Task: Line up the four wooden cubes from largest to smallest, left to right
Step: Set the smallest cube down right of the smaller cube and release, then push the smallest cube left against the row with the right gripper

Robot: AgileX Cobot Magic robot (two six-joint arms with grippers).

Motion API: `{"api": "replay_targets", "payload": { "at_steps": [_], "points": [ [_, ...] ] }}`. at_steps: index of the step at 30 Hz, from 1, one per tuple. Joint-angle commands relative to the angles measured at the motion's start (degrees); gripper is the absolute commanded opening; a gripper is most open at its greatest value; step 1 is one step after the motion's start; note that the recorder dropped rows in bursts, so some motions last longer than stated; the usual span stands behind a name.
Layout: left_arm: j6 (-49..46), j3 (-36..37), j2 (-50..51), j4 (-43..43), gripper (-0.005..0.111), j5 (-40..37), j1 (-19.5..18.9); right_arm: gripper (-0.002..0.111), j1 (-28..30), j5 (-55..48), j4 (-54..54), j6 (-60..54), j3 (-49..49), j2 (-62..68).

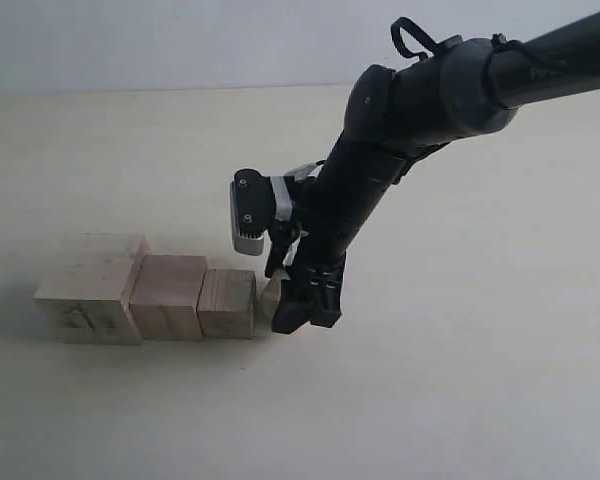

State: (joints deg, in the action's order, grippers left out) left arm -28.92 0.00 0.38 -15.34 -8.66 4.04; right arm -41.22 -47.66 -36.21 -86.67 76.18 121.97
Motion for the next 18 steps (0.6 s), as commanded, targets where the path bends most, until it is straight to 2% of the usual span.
{"api": "replay_targets", "payload": {
  "at_steps": [1, 5, 9, 13, 15, 18],
  "points": [
    [0.27, 0.0, -0.38, -0.25, 0.0, 0.22, -0.11, 0.077, -0.12, -2.17, 0.26, 2.02, 0.29, -3.65],
    [0.27, 0.0, -0.38, -0.25, 0.0, 0.22, -0.11, 0.077, -0.12, -1.68, 4.7, 11.29, 0.29, -9.07],
    [0.27, 0.0, -0.38, -0.25, 0.0, 0.22, -0.11, 0.077, -0.12, -1.8, 13.53, 28.26, 0.29, -14.77],
    [0.27, 0.0, -0.38, -0.25, 0.0, 0.22, -0.11, 0.077, -0.12, -2.16, 20.56, 37.64, 0.29, -17.86],
    [0.27, 0.0, -0.38, -0.25, 0.0, 0.22, -0.11, 0.073, -0.12, -3.45, 21.51, 40.68, 0.18, -18.12],
    [0.27, 0.0, -0.38, -0.25, 0.0, 0.22, -0.11, 0.054, -0.12, -3.63, 21.56, 41.07, -0.99, -16.71]
  ]
}}
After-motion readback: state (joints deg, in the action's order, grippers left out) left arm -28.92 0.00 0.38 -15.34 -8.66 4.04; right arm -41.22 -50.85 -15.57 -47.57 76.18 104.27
